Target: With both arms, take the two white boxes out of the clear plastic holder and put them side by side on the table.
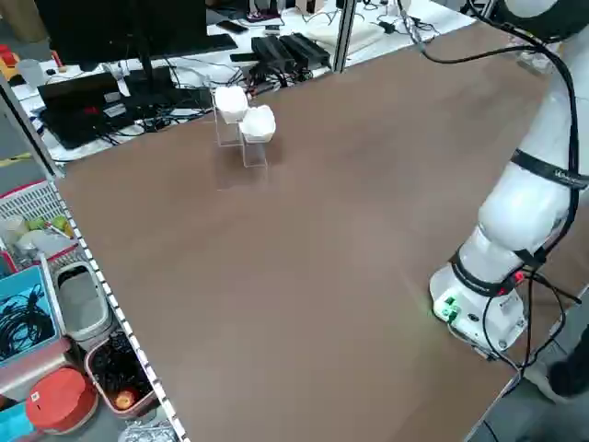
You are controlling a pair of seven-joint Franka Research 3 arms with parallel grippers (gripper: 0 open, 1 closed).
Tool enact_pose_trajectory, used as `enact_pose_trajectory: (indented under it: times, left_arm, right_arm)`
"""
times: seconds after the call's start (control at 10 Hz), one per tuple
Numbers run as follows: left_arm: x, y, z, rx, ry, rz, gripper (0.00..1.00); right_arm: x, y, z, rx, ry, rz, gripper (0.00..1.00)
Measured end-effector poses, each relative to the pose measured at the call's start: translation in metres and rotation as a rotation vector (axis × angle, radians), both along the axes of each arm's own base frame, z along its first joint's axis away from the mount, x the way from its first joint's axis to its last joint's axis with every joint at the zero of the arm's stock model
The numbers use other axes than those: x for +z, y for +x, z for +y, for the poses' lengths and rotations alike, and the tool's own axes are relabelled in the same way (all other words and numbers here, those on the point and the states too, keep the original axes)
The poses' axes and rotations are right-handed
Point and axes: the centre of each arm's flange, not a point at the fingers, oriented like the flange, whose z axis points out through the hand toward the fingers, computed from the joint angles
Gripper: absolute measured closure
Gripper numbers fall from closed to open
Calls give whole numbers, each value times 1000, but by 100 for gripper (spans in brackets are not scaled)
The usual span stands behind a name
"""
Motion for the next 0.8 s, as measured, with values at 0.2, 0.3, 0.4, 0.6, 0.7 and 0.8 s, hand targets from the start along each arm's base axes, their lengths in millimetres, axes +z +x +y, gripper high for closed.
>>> enact_pose_trajectory:
  times: [0.2, 0.3, 0.4, 0.6, 0.7, 0.8]
  left_arm:
    - [-1, -1, 2, -9, 0, -6, 0]
    - [-8, 3, 2, -12, 2, -15, 0]
    - [-23, 11, 4, -11, 2, -12, 0]
    - [-77, 42, 22, 12, 9, -7, 0]
    - [-108, 58, 37, 19, 24, -11, 0]
    - [-139, 73, 46, 12, 57, -13, 1]
  right_arm:
    - [0, 0, 0, 1, 1, 0, 0]
    - [0, 0, 0, 1, 1, 0, 0]
    - [0, 0, 0, 1, 1, 1, 0]
    - [-2, 0, 1, 2, 2, 5, 0]
    - [-5, 0, 1, 3, 3, 10, 0]
    - [-9, 0, 2, 6, 5, 17, 0]
